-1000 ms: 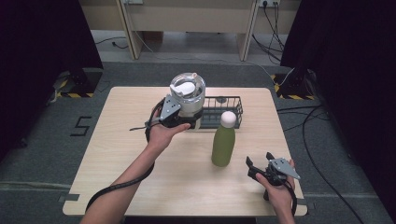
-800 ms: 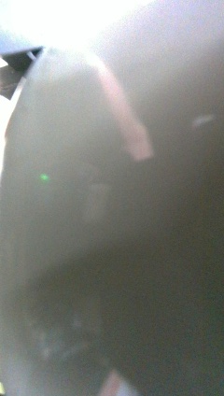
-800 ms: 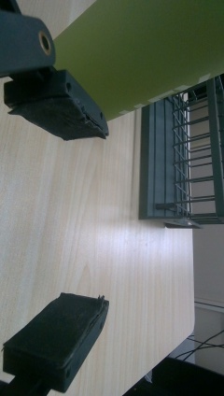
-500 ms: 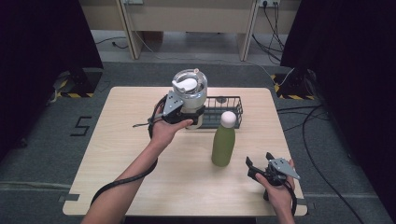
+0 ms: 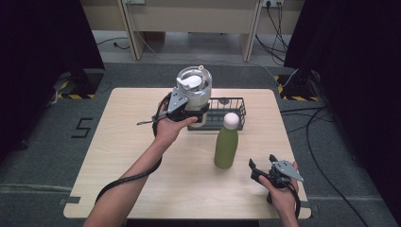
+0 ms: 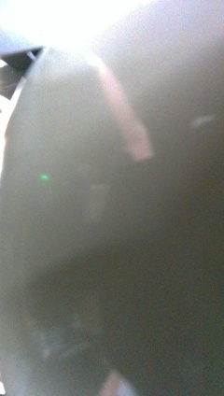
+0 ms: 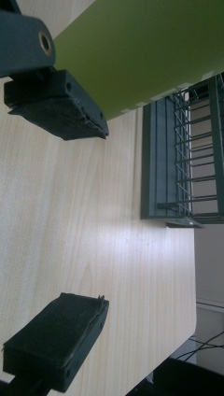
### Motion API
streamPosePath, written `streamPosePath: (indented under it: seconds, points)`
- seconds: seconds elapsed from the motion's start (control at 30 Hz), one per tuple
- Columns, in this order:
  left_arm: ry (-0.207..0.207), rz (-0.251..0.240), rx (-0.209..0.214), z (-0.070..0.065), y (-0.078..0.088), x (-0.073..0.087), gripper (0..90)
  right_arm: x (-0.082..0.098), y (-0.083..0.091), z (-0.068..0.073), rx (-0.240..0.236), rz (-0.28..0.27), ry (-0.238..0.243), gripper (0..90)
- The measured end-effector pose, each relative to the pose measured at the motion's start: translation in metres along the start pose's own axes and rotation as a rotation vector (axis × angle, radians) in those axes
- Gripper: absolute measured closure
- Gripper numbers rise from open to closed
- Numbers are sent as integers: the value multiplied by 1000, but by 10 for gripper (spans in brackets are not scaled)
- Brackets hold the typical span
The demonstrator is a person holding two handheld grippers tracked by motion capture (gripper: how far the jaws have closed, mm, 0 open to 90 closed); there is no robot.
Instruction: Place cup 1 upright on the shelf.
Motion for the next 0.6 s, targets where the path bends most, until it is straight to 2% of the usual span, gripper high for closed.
streamPosePath:
  seconds: [0.6]
  points:
    - [14, -13, 3, 1, -13, -8, 88, 0, 0, -1, -1, -1, 0, 148]
Point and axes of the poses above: each handheld gripper's, and its own axes: y roughly backward along the jaws, x roughly out of its underside, z roughly to its left, the point moved 6 cm from there along -y, roughly forward along the jaws, and after that the axes turned 1 degree about y, right-handed, at the moved point
